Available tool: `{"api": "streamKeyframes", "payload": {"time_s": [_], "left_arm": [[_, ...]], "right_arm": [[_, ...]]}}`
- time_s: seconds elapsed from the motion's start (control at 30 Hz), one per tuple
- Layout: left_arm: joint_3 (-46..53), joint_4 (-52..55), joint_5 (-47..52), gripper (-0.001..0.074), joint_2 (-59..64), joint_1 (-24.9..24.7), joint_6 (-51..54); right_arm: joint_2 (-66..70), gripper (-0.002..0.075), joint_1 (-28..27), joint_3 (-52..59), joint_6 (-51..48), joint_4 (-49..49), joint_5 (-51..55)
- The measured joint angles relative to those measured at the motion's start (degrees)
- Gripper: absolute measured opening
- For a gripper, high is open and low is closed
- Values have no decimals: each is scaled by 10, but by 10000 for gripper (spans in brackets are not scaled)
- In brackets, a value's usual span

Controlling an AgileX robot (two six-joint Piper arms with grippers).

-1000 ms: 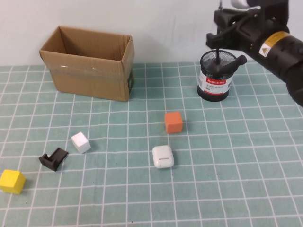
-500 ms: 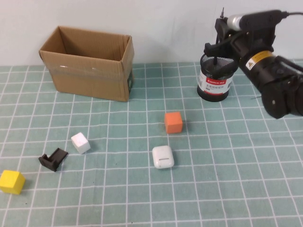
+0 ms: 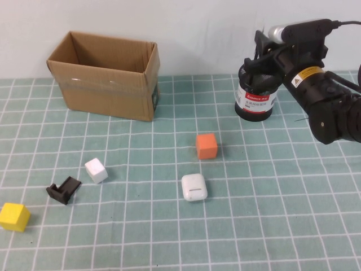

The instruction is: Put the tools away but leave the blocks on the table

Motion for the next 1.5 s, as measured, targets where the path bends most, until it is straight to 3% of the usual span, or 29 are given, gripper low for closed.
{"api": "streamKeyframes", "payload": {"time_s": [0.4,0.5,0.63,0.77,1.23,1.5], "left_arm": [[0,0,0,-4,0,0,0],[0,0,0,-4,0,0,0],[0,0,0,-4,0,0,0],[0,0,0,-4,0,0,0],[0,0,0,-4,0,0,0],[0,0,0,-4,0,0,0]], "right_arm": [[-100,306,1,20,1,-7,117],[-170,227,7,54,1,-7,186],[-283,89,24,95,1,-7,355],[-384,29,25,111,1,-7,475],[-455,6,25,114,-3,-9,538],[-485,1,14,160,3,-72,533]]}}
